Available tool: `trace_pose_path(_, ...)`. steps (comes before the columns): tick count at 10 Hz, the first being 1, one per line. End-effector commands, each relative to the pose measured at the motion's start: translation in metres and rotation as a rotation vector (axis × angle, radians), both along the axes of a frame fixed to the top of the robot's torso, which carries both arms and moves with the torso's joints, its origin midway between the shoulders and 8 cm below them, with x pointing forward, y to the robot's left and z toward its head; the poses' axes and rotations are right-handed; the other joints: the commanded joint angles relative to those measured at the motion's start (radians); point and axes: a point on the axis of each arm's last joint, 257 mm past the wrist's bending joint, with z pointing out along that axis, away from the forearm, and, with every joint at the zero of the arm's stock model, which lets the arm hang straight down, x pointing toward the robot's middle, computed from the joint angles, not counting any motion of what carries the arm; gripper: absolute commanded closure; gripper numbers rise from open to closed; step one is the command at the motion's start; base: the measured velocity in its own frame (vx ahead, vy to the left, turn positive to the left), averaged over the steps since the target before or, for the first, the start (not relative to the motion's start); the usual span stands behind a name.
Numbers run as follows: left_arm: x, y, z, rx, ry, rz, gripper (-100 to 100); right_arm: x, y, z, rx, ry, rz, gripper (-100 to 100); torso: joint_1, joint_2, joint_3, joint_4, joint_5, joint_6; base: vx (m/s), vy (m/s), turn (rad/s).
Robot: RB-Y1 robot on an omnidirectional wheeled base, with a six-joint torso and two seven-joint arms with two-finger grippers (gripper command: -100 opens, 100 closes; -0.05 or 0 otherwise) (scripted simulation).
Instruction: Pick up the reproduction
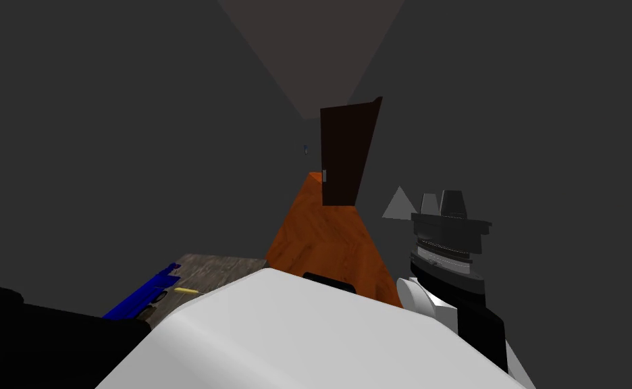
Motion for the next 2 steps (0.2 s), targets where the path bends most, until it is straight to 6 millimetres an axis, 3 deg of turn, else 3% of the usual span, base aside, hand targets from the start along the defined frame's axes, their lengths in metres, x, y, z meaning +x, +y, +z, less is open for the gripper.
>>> trace_pose_path(1, 0.0000, 0.0000, 0.0000, 0.000, 0.000, 0.000, 100, 0.0000, 0.0000, 0.0000, 0.000, 0.000, 0.000, 0, 0.000, 0.000, 0.000, 0.000, 0.000, 0.000, -0.004, -0.005, 0.004)
trace_pose_path(2, 0.0001, 0.0000, 0.0004, 0.000, 0.000, 0.000, 0, 0.0000, 0.0000, 0.0000, 0.000, 0.000, 0.000, 0, 0.001, 0.000, 0.000, 0.000, 0.000, 0.000, 0.000, 0.000, 0.000)
